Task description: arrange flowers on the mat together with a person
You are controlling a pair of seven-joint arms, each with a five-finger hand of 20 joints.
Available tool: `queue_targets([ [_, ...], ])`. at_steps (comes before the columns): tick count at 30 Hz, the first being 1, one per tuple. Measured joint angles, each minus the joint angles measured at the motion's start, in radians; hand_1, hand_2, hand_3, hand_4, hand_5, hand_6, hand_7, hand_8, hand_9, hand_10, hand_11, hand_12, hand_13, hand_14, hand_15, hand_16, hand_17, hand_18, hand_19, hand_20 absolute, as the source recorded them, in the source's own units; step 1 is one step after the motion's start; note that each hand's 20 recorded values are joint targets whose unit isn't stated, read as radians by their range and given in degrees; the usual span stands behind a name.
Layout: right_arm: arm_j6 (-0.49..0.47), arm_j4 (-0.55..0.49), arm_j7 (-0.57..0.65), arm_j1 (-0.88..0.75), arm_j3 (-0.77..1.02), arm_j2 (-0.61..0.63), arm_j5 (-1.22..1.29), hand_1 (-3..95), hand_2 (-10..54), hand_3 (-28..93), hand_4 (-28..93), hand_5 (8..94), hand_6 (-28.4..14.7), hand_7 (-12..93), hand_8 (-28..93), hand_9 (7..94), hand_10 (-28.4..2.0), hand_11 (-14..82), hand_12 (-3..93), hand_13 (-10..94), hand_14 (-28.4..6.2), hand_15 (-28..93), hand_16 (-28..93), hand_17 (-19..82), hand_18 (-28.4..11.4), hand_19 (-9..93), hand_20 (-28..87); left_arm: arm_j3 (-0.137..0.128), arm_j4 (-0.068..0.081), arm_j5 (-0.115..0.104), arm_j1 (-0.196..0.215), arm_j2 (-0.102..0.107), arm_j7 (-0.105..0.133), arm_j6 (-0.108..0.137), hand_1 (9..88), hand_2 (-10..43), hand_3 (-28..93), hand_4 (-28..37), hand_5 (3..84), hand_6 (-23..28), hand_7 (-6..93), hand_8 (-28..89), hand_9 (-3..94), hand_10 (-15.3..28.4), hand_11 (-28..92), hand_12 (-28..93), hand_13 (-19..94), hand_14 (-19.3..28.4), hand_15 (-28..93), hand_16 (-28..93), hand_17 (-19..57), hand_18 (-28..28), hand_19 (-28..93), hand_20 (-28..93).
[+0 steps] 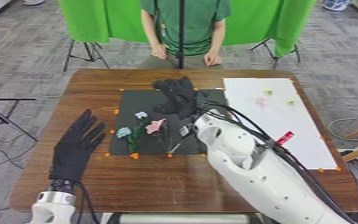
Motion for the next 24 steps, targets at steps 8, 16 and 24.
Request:
queue_targets([
  [8, -0.243, -0.269, -0.074, -0.194, 0.407, 0.078, 0.39, 18.6, -1.5, 81, -23, 21.5, -6.8, 9, -6, 23.2, -13.0, 2.5, 25.8, 20, -11.9, 7, 37, 1, -21.0, 45, 28, -0.01, -0.004, 0.0, 0.012, -0.007, 0.002, -0.001, 27.3, -4.8, 67, -28.3, 30.1, 3.6, 12.6, -8, 20.6, 9.7, 15, 14, 19, 13.1, 19, 5, -11.1, 21.1, 38, 9],
  [16, -0.102, -0.431, -0.071, -0.559, 0.773, 0.179, 0.793, 17.7, -4.3, 82, -23, 30.2, -5.9, 13, -8, 31.3, -13.6, 10.4, 24.6, 26, -12.1, 23, 31, 4, -22.4, 51, 34, -0.03, -0.015, -0.001, 0.035, -0.02, 0.01, 0.002, 27.2, -4.8, 67, -28.3, 30.2, 3.6, 12.8, -8, 20.7, 9.8, 15, 14, 20, 13.1, 19, 5, -11.1, 21.1, 38, 9],
  [24, -0.018, -0.474, -0.138, -0.887, 1.047, 0.125, 1.165, 18.0, -5.3, 83, -24, 32.0, -6.0, 18, -10, 32.8, -14.5, 16.6, 25.8, 28, -12.2, 30, 26, 6, -22.1, 53, 36, -0.032, -0.017, -0.001, 0.048, -0.024, 0.012, 0.002, 27.1, -4.7, 67, -28.3, 30.0, 3.6, 12.7, -8, 20.7, 9.7, 15, 14, 20, 13.0, 19, 5, -11.1, 21.1, 38, 9],
])
